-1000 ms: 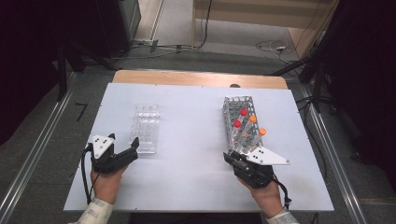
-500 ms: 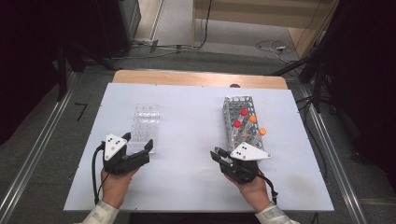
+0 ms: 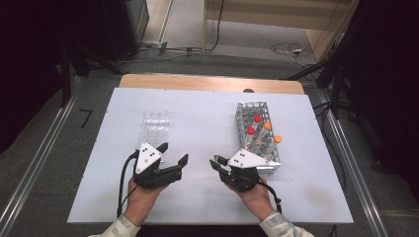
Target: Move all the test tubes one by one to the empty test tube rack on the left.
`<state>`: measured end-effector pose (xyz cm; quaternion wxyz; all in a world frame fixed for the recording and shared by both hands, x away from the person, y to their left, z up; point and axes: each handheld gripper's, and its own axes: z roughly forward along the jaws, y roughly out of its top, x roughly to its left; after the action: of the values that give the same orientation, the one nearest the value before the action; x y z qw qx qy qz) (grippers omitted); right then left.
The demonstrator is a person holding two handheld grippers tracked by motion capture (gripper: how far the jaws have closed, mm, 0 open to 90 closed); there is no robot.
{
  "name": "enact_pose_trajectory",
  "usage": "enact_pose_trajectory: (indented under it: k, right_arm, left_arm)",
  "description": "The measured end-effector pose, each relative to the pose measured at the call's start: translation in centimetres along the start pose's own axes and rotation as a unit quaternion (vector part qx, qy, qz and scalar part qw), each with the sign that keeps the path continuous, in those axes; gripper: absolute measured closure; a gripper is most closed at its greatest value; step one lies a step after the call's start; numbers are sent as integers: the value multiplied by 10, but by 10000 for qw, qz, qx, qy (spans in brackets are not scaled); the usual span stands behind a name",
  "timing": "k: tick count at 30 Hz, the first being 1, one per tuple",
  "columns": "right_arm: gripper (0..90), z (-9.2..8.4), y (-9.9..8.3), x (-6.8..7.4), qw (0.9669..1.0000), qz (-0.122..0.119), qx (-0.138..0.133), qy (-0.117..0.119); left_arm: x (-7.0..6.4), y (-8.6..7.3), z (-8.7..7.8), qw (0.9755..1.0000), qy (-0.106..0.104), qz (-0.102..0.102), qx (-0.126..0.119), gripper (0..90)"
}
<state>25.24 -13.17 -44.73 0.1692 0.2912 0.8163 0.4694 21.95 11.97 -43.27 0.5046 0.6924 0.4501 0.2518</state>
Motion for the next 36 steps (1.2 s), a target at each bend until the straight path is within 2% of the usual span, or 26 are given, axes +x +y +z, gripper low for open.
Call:
enact_pose_trajectory:
  k: [8,9,16,19,23,36]
  right_arm:
    - [732,11,2,5,9999,-96,35,55]
    - [732,13,2,5,9999,-109,39,64]
    - [732,17,3,9,9999,-124,55,93]
    - [732,17,4,11,9998,-140,50,107]
    - [732,17,5,13,9998,-166,39,112]
    - [732,16,4,16,9997,-234,-25,18]
  left_arm:
    - [-12,5,11,9997,-226,69,31,308]
    - [-15,6,13,9994,-323,73,31,318]
    - [-28,11,21,9969,-765,184,76,475]
    - [-32,12,24,9960,-855,218,121,535]
    - [-35,13,28,9952,-914,263,211,587]
    - [-41,13,31,9948,-892,359,342,718]
